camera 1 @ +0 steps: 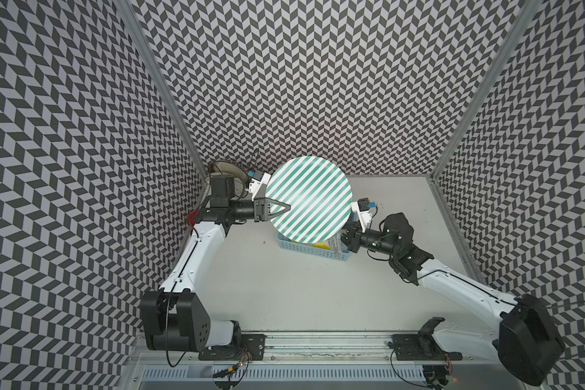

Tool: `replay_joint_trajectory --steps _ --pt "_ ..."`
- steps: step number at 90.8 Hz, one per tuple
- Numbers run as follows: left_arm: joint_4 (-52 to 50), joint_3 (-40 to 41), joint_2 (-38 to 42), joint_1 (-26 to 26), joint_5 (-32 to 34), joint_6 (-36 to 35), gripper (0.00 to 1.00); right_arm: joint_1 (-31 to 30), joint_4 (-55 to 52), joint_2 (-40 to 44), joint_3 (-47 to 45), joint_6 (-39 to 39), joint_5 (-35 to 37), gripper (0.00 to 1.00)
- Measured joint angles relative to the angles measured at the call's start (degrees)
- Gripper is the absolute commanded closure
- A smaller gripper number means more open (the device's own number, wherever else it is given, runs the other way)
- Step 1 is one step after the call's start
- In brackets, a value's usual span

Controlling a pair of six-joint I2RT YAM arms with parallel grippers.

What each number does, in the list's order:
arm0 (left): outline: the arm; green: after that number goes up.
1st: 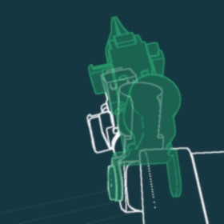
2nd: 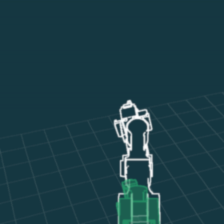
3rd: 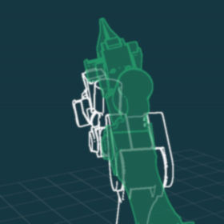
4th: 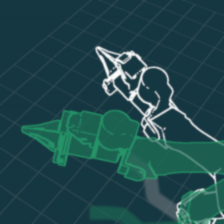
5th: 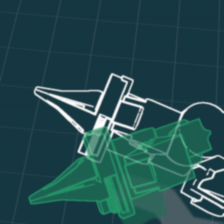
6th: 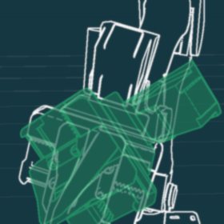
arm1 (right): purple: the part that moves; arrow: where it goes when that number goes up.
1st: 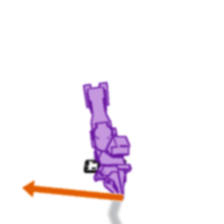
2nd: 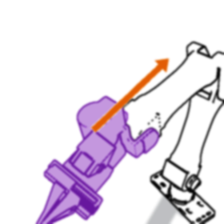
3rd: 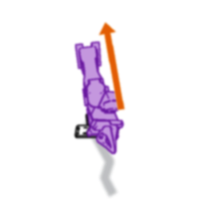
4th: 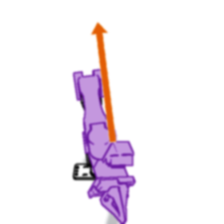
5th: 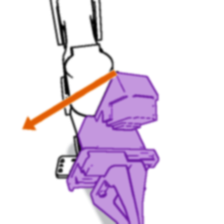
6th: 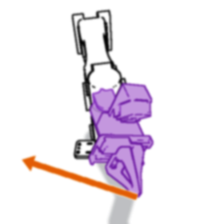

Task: Wipe the wet plate dry
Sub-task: Wipe the plate with towel.

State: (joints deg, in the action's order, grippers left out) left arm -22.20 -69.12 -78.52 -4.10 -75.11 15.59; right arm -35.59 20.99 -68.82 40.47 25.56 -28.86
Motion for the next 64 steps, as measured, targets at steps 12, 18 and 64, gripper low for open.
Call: replay_joint_trajectory --steps 12,18,64 --pt "3.1 0.2 0.7 -2.4 5.8 6.3 1.00 -4.5 -1.4 0.7 -1.2 -2.2 6.7 1.00" --pt "4.0 0.5 0.7 -3.5 7.4 9.4 1.00 -7.0 -1.7 0.7 -1.4 -3.5 10.1 1.00" --pt "11.3 4.0 -2.9 -5.4 8.3 25.7 1.00 -21.3 4.5 -5.8 -0.2 -14.0 33.0 1.00"
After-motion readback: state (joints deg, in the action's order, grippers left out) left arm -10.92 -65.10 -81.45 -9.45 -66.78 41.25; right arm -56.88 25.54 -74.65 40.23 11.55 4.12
